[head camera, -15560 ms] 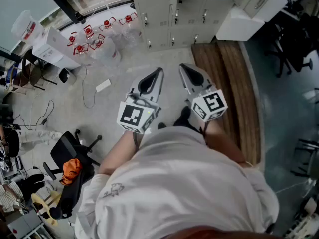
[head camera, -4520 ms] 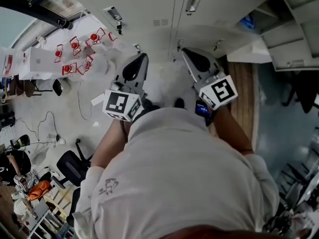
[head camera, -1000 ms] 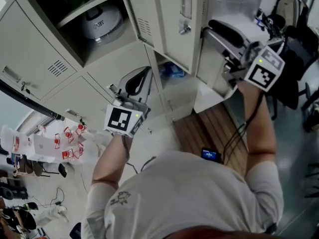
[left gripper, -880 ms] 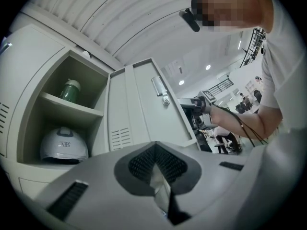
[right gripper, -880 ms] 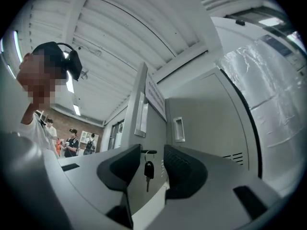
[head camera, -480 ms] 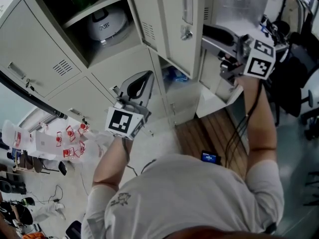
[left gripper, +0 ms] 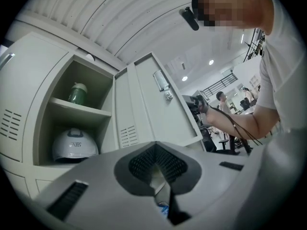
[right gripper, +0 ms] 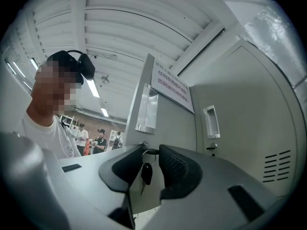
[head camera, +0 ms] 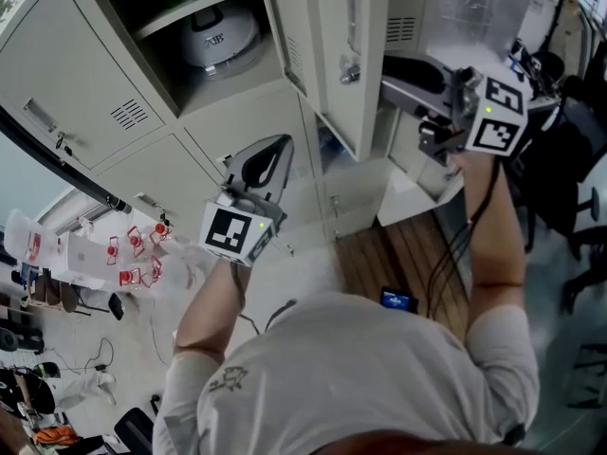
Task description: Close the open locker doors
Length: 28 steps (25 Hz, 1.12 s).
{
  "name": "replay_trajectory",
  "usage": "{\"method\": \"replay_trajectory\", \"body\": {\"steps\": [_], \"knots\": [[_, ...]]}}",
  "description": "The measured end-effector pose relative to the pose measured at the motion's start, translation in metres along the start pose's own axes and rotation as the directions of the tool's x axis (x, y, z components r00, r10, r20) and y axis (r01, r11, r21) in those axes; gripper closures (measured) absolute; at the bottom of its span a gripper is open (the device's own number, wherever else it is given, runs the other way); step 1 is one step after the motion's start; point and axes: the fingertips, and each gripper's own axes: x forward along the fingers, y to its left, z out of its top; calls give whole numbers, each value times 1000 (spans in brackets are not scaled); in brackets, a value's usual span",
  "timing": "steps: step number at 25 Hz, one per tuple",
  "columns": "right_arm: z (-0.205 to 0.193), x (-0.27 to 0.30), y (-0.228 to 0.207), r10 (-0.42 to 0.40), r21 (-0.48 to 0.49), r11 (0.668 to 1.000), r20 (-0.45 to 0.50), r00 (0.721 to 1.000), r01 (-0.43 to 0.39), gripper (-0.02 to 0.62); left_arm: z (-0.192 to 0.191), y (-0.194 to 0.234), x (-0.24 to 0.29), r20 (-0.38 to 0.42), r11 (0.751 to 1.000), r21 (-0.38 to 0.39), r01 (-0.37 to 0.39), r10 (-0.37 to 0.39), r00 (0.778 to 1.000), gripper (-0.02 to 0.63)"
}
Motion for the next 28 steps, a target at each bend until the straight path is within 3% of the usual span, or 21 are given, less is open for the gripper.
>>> {"method": "replay_trajectory", "body": {"steps": [13,28], "knots": [[-6,56,40,-100,6,995,-7,995,100,494,-11,44,-55,-40,995,4,-96,96,995,611],[-20,147,63,-216,-13,976,-28,976,216,502,-9,100,-123,-22,997,4,-79,79,997,611]]}}
